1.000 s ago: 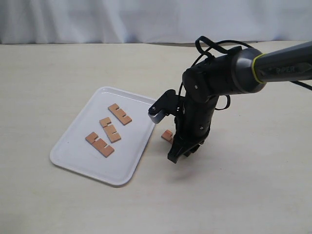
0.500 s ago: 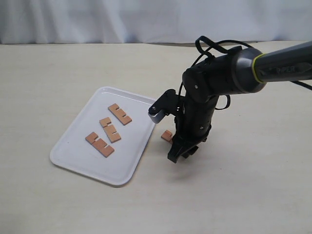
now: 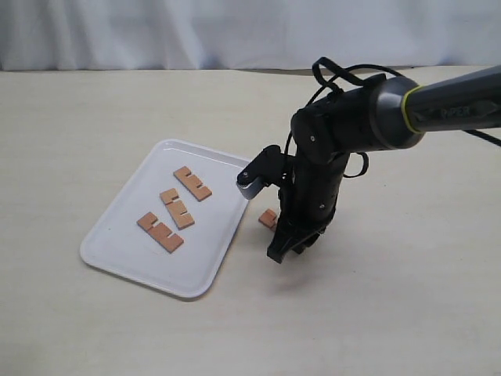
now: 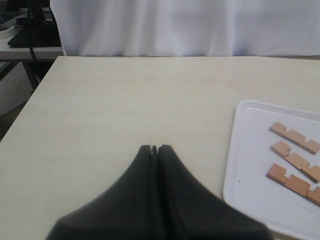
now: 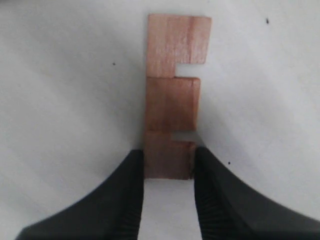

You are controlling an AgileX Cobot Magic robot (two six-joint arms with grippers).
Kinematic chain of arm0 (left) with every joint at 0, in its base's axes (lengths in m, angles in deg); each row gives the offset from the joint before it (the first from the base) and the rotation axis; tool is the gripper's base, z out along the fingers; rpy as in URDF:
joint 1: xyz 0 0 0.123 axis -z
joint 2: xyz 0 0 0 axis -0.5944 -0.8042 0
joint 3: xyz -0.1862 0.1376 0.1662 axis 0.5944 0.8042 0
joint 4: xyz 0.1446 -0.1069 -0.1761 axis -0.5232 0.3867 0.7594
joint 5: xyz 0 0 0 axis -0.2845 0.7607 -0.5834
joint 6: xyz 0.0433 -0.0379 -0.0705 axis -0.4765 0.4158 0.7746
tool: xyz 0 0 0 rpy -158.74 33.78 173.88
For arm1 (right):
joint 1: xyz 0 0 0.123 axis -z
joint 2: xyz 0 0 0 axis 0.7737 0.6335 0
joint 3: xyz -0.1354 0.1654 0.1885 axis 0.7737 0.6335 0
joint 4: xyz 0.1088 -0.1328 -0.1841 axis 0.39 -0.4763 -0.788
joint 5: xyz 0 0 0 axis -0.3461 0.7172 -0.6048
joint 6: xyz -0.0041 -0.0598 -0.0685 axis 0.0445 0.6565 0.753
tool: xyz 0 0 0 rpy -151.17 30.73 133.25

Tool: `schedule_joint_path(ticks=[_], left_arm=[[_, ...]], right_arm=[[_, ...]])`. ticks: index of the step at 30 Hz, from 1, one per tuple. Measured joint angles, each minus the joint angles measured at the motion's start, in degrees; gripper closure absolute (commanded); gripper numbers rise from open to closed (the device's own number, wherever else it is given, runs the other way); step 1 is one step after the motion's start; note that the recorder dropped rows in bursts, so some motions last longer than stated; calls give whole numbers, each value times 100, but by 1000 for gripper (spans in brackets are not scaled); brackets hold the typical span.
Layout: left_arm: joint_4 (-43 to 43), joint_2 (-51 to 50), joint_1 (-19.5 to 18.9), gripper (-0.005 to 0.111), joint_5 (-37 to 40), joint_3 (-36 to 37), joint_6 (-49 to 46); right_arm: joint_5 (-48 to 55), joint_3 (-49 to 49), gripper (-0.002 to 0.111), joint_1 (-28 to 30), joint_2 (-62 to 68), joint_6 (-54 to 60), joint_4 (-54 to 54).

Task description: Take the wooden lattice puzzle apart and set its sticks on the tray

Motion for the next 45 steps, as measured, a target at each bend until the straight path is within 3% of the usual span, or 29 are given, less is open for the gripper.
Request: schedule_joint_path(ticks=[9,16,19,25,28,31,34,40,45], left_arm=[[0,0,0,107,0,0,0],[0,0,0,107,0,0,0],[0,0,0,107,0,0,0],[0,0,0,107,0,0,0],[0,0,0,107,0,0,0],[0,0,0,107,0,0,0],[0,0,0,107,0,0,0],[0,0,0,107,0,0,0],[0,0,0,107,0,0,0]], right_arm=[[-18,39,104,0,-720,-35,-103],[-874,39,104,-103,-1389,-594,340],[-1187,-38,104,-390,-1187,-634,450],[-1264,-1185,103,-979,92,-910,502],[-1264,-1522,90,-989,516,-1160,514],[-1228,-1632,47,-989,748,-1379,361],[-1187,-1632,35,-989,741,-1422,309],[-902,-1653,41,-989,139,-1385,365],[-267,-1666,86,-989,-363,-1304,309]])
